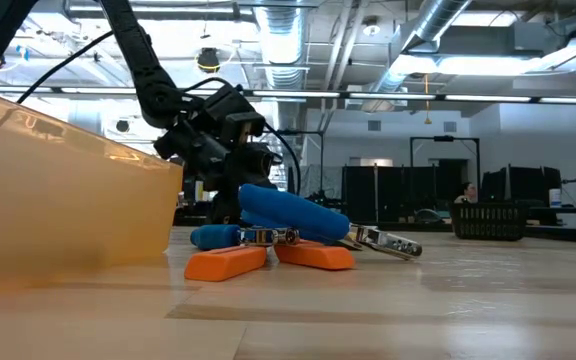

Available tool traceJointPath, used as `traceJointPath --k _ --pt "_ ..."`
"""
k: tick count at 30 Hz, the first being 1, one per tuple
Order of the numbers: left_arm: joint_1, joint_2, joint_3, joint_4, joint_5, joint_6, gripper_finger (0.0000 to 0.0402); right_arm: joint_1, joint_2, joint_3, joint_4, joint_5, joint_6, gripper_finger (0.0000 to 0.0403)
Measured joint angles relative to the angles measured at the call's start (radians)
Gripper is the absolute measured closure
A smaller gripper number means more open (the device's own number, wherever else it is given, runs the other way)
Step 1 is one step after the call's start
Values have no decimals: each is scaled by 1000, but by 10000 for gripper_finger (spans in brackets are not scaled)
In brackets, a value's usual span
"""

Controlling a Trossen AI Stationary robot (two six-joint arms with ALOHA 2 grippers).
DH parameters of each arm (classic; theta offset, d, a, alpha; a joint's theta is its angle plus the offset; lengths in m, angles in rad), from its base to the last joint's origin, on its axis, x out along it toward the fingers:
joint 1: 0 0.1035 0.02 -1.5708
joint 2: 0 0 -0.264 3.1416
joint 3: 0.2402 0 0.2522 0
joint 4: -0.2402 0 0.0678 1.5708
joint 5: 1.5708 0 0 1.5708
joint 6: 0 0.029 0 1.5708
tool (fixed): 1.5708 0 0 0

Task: Pick & Place School Supplies
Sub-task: Put the yellow crayon box into the orange bin

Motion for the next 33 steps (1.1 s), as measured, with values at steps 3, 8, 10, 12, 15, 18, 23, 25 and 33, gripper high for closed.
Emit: traceJointPath --k 3,8,10,12,15,18,23,25,33 --pt "-8 -2 2 -30 -14 28 266 0 0 0 0 0 0 236" --pt "-38 -3 3 -45 -81 48 266 0 0 0 0 0 -1 235" --pt "-44 -3 3 -46 -99 48 266 0 0 0 0 -1 -1 234" --pt "-45 -3 3 -47 -105 47 266 0 0 0 0 -5 -1 235" --pt "-45 -3 2 -47 -106 39 266 0 0 0 2 -8 -1 236" --pt "-48 -3 1 -47 -106 27 266 0 0 0 21 -8 -1 236" --pt "-65 -3 1 -45 -91 0 266 0 -1 0 42 -16 -1 237" --pt "-75 -3 5 -47 -86 -4 266 -1 -1 0 42 -16 -1 237" --pt "-86 43 61 -47 -72 -28 266 -3 -1 0 42 -17 -1 237"
